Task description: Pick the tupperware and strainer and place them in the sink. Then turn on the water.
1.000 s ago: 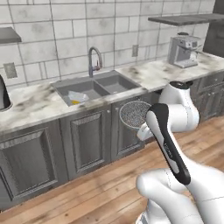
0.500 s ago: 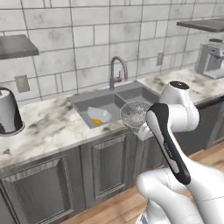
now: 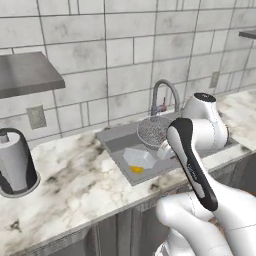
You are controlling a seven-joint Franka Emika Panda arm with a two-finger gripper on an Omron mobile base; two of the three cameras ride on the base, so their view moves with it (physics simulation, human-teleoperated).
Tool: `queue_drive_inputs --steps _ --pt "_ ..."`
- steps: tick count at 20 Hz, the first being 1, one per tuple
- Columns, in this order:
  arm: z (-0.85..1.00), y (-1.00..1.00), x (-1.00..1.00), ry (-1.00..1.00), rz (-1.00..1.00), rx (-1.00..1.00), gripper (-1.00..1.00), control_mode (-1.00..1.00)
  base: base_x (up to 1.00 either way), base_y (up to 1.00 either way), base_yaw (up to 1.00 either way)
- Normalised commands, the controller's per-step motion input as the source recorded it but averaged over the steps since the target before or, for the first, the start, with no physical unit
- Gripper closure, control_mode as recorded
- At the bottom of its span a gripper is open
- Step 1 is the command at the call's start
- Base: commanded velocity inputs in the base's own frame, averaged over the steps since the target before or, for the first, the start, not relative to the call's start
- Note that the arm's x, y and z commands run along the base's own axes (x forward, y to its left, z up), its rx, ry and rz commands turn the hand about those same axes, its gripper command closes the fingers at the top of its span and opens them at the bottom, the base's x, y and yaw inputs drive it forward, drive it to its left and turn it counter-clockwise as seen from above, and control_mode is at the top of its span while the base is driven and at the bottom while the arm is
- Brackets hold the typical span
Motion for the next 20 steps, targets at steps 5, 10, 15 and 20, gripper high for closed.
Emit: queue_drive_inputs --steps 5,10,15,20 --pt "0.00 0.00 0.00 0.00 0.00 0.00 1.00 1.00 0.36 0.00 0.01" --pt "0.00 0.00 0.00 0.00 0.00 0.00 1.00 1.00 0.00 0.00 0.00" --pt "0.00 0.00 0.00 0.00 0.00 0.00 1.00 1.00 0.00 0.00 0.00" --pt "0.00 0.10 0.20 0.04 0.00 -0.01 1.00 -1.00 0.00 0.00 0.00"
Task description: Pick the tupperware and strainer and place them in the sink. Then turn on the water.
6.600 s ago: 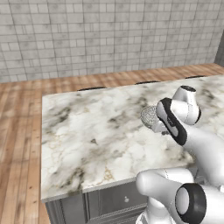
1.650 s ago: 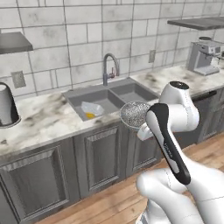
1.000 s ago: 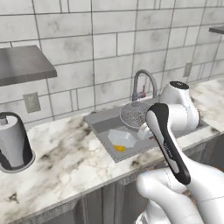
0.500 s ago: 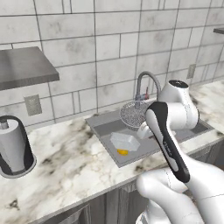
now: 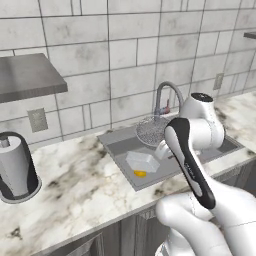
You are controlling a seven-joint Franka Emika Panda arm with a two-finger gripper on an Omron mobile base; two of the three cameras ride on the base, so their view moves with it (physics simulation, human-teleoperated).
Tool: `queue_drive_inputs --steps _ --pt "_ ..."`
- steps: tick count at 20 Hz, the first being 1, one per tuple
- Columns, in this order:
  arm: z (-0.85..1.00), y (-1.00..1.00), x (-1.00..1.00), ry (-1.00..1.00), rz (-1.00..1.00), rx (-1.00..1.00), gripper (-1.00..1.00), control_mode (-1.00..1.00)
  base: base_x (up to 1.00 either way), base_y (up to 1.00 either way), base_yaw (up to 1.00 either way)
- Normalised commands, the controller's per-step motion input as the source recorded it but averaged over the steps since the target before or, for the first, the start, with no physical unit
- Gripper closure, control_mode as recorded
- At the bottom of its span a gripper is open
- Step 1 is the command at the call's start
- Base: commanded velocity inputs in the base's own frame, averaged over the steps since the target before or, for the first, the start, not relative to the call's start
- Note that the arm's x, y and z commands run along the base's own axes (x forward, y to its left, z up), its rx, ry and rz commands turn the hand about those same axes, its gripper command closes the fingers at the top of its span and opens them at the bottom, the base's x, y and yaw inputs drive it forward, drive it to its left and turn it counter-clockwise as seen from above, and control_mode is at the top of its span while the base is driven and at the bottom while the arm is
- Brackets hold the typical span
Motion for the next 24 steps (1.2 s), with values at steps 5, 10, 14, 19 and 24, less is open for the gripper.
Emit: queue_drive_inputs --steps 5,10,14,19,24 --pt "0.00 0.17 1.00 0.29 0.00 -0.03 1.00 -1.00 0.00 0.00 0.00" --pt "0.00 0.00 0.98 0.30 0.02 0.00 1.00 -1.00 0.00 0.00 0.00" --pt "-0.06 0.00 0.72 0.02 0.00 0.00 1.00 -1.00 0.00 0.00 0.00" --pt "-0.25 0.00 0.61 0.00 0.00 0.00 1.00 -1.00 0.00 0.00 0.00" --pt "-0.37 0.02 0.77 0.00 0.00 0.00 1.00 -1.00 0.00 0.00 0.00"
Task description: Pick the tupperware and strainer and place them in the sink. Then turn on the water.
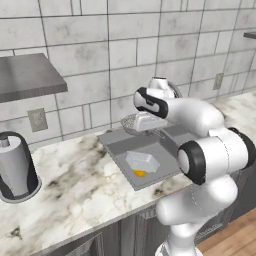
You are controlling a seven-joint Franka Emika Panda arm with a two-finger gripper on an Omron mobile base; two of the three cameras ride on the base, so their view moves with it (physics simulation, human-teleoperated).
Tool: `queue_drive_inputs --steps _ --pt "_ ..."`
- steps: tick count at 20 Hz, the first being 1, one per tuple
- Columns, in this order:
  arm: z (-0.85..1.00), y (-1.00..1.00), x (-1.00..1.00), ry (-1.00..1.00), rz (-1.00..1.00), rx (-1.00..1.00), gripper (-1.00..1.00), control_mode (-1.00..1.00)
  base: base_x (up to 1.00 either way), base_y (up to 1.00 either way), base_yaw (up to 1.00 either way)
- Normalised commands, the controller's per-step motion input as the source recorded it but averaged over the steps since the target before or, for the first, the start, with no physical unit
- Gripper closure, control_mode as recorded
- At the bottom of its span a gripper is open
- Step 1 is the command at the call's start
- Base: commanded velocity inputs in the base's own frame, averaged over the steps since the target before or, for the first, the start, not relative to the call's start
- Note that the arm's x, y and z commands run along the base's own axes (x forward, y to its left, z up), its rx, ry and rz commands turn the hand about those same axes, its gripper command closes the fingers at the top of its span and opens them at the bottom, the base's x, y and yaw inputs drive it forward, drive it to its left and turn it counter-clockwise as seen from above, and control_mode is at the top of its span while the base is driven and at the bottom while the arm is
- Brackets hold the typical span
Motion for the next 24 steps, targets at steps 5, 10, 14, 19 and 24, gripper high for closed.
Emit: queue_drive_inputs --steps 5,10,14,19,24 --pt "-0.33 0.00 0.60 0.00 0.00 0.00 1.00 -1.00 0.00 0.00 0.00" --pt "-0.68 0.03 0.32 0.07 0.00 0.00 1.00 -1.00 0.00 0.00 0.00" --pt "-0.70 0.01 0.24 0.01 0.00 0.00 1.00 -1.00 0.00 0.00 0.00" --pt "-0.48 0.00 0.14 0.00 0.00 0.00 1.00 -1.00 0.00 0.00 0.00" --pt "-0.37 0.00 0.12 0.00 0.00 0.00 1.00 -1.00 0.00 0.00 0.00"
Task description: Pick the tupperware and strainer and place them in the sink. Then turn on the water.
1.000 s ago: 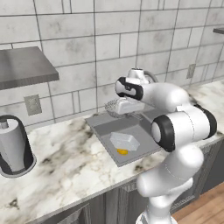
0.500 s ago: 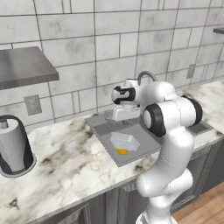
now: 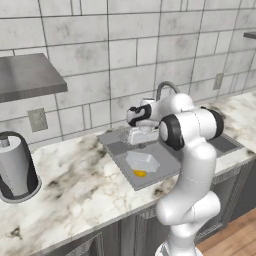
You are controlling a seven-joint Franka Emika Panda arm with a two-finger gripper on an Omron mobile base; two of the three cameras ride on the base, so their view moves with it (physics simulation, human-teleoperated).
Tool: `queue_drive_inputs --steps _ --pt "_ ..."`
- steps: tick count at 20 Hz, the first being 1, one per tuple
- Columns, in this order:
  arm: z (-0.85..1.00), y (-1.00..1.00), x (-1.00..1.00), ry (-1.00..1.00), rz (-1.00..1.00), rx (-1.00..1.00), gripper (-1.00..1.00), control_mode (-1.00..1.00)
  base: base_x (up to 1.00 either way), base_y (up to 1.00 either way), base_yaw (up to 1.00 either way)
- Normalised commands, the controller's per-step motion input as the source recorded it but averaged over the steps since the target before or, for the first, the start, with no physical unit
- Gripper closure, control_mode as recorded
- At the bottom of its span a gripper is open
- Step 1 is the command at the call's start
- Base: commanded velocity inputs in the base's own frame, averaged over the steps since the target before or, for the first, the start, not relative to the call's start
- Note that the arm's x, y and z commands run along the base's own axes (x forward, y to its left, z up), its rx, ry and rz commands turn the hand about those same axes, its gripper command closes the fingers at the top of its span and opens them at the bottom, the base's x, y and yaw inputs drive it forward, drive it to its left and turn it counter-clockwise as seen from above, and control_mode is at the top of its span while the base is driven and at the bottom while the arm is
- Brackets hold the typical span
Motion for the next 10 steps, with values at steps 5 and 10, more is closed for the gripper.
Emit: queue_drive_inputs --steps 5,10 --pt "-0.30 0.00 0.00 0.00 0.00 0.00 1.00 -1.00 0.00 0.00 0.00" --pt "-0.44 0.00 0.00 0.00 0.00 0.00 1.00 -1.00 0.00 0.00 0.00"
